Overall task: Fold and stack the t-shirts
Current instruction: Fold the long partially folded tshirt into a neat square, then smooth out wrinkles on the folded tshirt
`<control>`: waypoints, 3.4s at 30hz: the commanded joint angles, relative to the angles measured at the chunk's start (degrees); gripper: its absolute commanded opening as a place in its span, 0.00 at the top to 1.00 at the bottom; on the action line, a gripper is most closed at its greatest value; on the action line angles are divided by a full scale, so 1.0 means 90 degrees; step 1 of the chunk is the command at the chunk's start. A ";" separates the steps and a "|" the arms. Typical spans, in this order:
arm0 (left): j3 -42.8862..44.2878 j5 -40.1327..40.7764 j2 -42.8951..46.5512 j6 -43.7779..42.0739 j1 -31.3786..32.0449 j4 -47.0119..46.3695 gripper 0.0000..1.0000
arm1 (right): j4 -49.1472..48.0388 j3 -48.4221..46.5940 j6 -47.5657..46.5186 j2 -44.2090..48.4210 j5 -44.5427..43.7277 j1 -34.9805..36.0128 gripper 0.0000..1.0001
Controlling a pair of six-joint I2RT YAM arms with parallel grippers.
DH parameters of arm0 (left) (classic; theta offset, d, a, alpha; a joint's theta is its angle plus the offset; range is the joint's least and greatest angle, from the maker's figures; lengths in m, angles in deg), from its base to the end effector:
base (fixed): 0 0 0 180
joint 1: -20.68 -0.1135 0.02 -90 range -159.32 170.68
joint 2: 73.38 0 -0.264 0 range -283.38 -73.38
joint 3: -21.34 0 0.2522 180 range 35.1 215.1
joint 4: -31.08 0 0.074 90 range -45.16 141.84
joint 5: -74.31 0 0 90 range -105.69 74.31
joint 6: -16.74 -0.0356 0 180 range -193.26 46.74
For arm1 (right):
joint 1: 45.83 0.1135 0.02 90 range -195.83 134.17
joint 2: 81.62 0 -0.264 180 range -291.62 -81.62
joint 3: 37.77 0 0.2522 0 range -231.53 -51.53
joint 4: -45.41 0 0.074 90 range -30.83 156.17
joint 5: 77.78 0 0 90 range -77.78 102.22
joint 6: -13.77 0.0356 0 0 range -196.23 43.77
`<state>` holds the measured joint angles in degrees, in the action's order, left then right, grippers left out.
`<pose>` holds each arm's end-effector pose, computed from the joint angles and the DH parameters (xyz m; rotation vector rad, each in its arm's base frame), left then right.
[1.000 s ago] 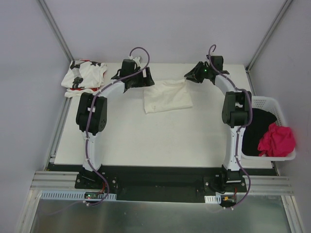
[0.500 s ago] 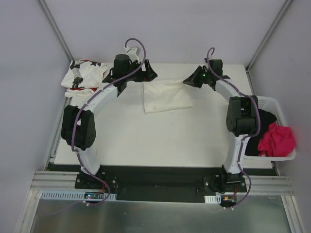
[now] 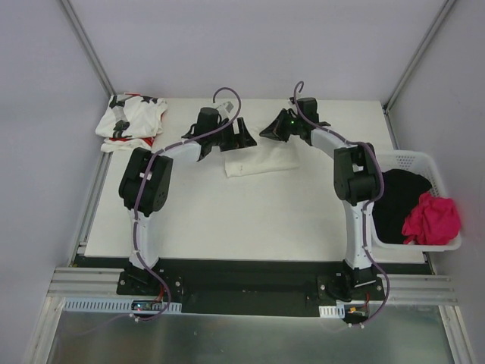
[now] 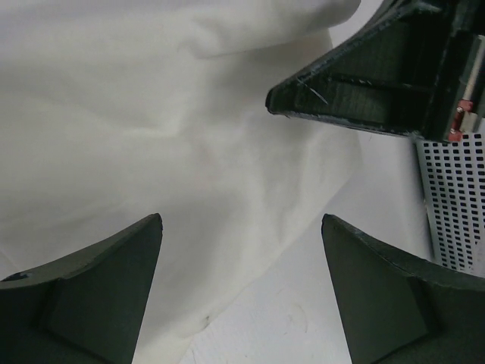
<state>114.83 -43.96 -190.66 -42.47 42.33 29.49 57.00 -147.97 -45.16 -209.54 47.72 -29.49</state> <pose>0.4300 -0.1888 0.2066 0.1816 2.0613 -1.0667 0.4858 0.1640 0.1946 -0.1237 2.1785 1.1334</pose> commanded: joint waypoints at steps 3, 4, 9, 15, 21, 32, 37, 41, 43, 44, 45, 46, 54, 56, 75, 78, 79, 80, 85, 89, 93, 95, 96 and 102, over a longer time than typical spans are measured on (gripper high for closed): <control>0.0876 -0.0247 -0.0523 0.0212 -0.0042 -0.0443 0.15 | -0.0227 -0.1197 0.0483 -0.1020 0.0312 -0.0292 0.99; 0.0975 -0.0267 -0.0611 0.0222 -0.0042 -0.0375 0.16 | -0.0227 -0.1401 0.0522 -0.1128 0.0332 -0.0360 0.99; 0.1434 -0.0354 -0.1227 0.0329 -0.0091 -0.0374 0.15 | -0.0208 -0.1676 0.0659 -0.1646 0.0342 -0.0613 0.99; 0.1406 -0.0413 -0.1501 0.0417 -0.0169 -0.0481 0.16 | -0.0305 -0.1706 0.0776 -0.1920 0.0342 -0.0848 0.99; 0.1055 -0.0355 -0.1374 0.0349 -0.0218 -0.0569 0.16 | -0.0198 -0.2252 0.0864 -0.2193 0.0293 -0.1063 0.99; 0.0176 -0.0257 -0.0720 0.0271 -0.0257 -0.0862 0.16 | 0.0446 -0.3483 0.0494 -0.2613 -0.0097 -0.1512 0.98; -0.0098 -0.0228 -0.0398 0.0222 -0.0257 -0.0931 0.16 | 0.0623 -0.3328 0.0259 -0.2273 -0.0234 -0.1717 0.98; -0.0167 -0.0315 -0.0280 0.0271 -0.0257 -0.1047 0.16 | 0.0360 -0.2442 0.0259 -0.1521 -0.0068 -0.1679 0.98; -0.0167 -0.0335 -0.0222 0.0290 -0.0257 -0.1087 0.16 | 0.0271 -0.2001 0.0210 -0.0957 -0.0010 -0.1581 0.98; -0.0167 -0.0345 -0.0193 0.0290 -0.0257 -0.1106 0.16 | 0.0078 -0.1593 0.0210 -0.0769 0.0000 -0.1465 0.98; -0.0167 -0.0374 -0.0163 0.0300 -0.0257 -0.1155 0.16 | 0.0018 -0.1337 0.0229 -0.0593 0.0019 -0.1386 0.98; -0.0157 -0.0384 -0.0144 0.0300 -0.0257 -0.1175 0.16 | -0.0109 -0.1122 0.0249 -0.0282 0.0087 -0.1308 0.98; 0.0136 -0.0287 -0.0172 0.0046 -0.0276 -0.1126 0.16 | -0.0900 -0.0114 0.0658 0.0083 0.0478 -0.0361 0.98; 0.0272 -0.0257 -0.0221 -0.0022 -0.0296 -0.1107 0.16 | -0.1299 -0.0085 0.1057 -0.0190 0.0693 -0.0224 0.98; 0.1083 -0.0462 -0.0398 -0.0013 -0.0657 -0.0716 0.16 | -0.2503 0.0034 0.2143 -0.1880 0.1152 -0.0389 0.95; 0.1074 -0.0530 -0.0388 0.0036 -0.0657 -0.0726 0.16 | -0.2454 -0.0065 0.2212 -0.1765 0.1269 -0.0429 0.95; 0.1054 -0.0540 -0.0388 0.0036 -0.0657 -0.0726 0.16 | -0.2444 0.0022 0.2193 -0.1657 0.1299 -0.0429 0.95; 0.1035 -0.0540 -0.0330 0.0046 -0.0657 -0.0726 0.16 | -0.2444 0.0119 0.2134 -0.1521 0.1299 -0.0409 0.95; 0.0771 -0.0579 -0.0056 -0.0002 -0.0657 -0.0853 0.16 | -0.2073 0.0462 0.1802 -0.0671 0.1270 -0.0195 0.95; 0.0595 -0.0541 0.0207 -0.0139 -0.0667 -0.0813 0.16 | -0.2063 0.0618 0.1821 -0.0348 0.1289 0.0079 0.95; 0.0342 -0.0472 0.0364 -0.0208 -0.0696 -0.0862 0.16 | -0.2073 0.0443 0.1928 -0.0454 0.1289 0.0488 0.95; 0.0273 -0.0462 0.0432 -0.0179 -0.0745 -0.0882 0.16 | -0.2102 0.0365 0.2016 -0.0620 0.1318 0.0704 0.95; 0.0224 -0.0491 0.0462 -0.0178 -0.0765 -0.0892 0.16 | -0.2160 0.0355 0.2055 -0.0669 0.1318 0.0772 0.95; 0.0165 -0.0521 0.0677 -0.0188 -0.0970 -0.0901 0.15 | -0.2229 0.0393 0.2143 -0.1099 0.1270 0.0987 0.96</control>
<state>116.68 -47.41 -189.02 -42.82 35.22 23.28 38.33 -143.14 -26.93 -216.82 58.91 -20.29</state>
